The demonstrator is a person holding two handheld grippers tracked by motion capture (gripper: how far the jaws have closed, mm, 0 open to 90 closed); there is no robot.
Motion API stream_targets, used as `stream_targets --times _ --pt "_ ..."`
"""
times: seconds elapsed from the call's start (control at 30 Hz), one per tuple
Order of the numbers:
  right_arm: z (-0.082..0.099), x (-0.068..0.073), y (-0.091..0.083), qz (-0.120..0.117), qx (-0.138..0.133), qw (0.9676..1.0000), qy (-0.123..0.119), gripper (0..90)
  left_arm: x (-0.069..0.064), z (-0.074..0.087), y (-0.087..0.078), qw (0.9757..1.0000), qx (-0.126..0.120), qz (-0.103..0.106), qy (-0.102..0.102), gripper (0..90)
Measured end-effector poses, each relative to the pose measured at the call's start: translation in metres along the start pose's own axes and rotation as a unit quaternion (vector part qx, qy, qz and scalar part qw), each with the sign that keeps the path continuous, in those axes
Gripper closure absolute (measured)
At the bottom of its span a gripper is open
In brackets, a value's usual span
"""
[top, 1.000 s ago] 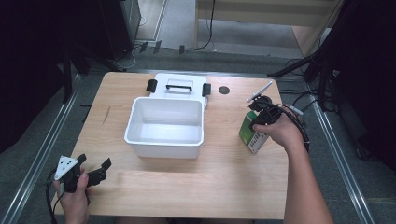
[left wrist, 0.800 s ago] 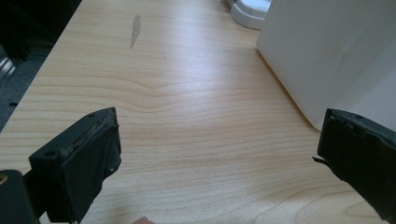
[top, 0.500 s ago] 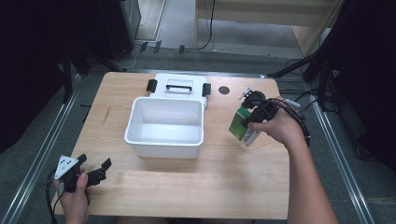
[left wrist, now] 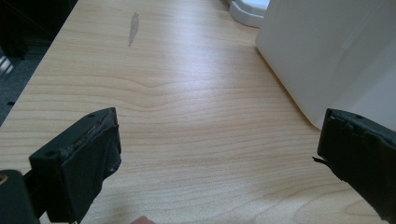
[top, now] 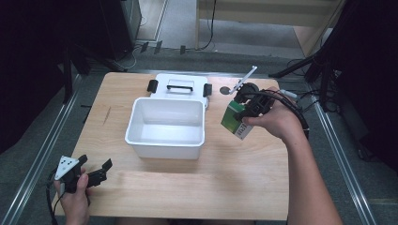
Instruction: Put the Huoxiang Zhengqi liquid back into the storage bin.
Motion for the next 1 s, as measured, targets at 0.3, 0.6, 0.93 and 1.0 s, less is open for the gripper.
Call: stream_targets --times 0.3,0.6,0.93,1.0 --pt "-0.027 0.012 -0.025 0.006 -0.034 0.9989 -0.032 64.5 0.000 0.000 0.000 1.0000 0.001 0.001 -0.001 0.1" --pt "-0.056 0.025 -0.040 0.016 -0.047 0.9974 -0.053 64.6 0.000 0.000 0.000 1.0000 0.003 0.002 -0.002 0.0" --pt "-0.079 0.046 -0.045 0.005 -0.068 0.9944 -0.081 64.6 0.000 0.000 0.000 1.0000 0.003 0.003 -0.002 0.1" --pt "-0.083 0.049 -0.046 0.000 -0.073 0.9933 -0.090 64.6 0.000 0.000 0.000 1.0000 0.003 0.003 -0.002 0.1"
Point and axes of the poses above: each handheld gripper's, and its own axes: y roughly forward along the jaws, z roughly out of its underside, x roughly to its left, the point moved 8 cm from there along y, roughly forward along the jaws, and after that the axes turned 6 degrees about x, right-handed, at the moved point
